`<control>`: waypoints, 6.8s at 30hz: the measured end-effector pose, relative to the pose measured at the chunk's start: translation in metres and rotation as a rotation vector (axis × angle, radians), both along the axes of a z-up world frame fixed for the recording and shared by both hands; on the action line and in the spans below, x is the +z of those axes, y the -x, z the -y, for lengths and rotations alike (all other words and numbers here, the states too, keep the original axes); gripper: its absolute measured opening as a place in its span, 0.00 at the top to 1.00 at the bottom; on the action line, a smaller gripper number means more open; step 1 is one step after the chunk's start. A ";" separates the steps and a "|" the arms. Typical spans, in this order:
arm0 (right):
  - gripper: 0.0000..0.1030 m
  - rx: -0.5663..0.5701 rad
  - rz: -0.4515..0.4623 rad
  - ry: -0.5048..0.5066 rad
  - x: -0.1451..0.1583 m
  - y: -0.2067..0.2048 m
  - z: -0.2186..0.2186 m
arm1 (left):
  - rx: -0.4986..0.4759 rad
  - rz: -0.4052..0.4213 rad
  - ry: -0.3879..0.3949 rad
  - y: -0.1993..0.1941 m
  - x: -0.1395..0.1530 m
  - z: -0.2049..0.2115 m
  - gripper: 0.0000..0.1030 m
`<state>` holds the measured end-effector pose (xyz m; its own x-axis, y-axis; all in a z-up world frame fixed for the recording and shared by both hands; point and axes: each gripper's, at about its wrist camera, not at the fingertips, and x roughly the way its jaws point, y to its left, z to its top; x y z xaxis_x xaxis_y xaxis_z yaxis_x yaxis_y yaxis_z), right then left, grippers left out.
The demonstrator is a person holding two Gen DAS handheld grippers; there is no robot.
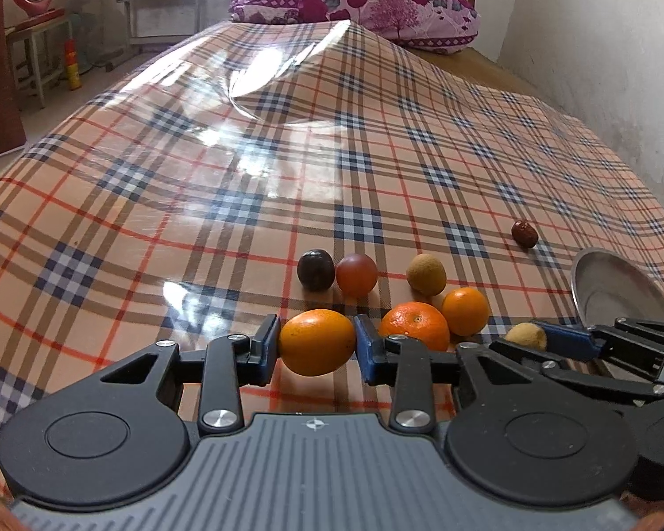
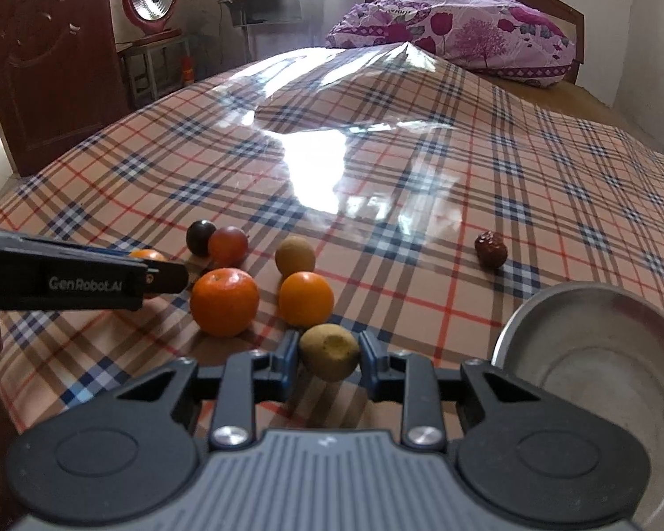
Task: Organize fruits
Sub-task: 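Carry the small orange and yellow-green fruit over the steel plate with both tools, then open the right tool to drop the yellow-green fruit while the left tool drops the orange into the plate, then move both open tools back to the remaining fruits, then grasp the large tangerine with the left tool while the right tool grasps the red date, then carry the tangerine and red date over the steel plate with both tools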
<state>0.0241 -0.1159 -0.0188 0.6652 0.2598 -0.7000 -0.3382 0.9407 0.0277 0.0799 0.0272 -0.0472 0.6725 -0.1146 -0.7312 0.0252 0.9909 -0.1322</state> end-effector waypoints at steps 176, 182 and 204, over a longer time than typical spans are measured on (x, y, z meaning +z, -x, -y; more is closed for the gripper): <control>0.79 -0.112 -0.019 0.021 -0.015 -0.109 0.068 | -0.050 0.015 0.020 -0.010 -0.009 0.058 0.54; 0.79 -0.083 -0.006 -0.011 -0.006 -0.090 0.059 | -0.042 0.027 0.008 -0.008 -0.004 0.061 0.54; 0.79 -0.048 0.054 -0.089 0.041 -0.009 0.046 | -0.033 0.100 -0.005 0.033 0.044 0.066 0.54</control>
<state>0.0334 -0.1618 0.0224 0.7145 0.2859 -0.6386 -0.2958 0.9505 0.0945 0.0470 -0.0390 -0.0034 0.7379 -0.1343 -0.6614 0.0707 0.9900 -0.1222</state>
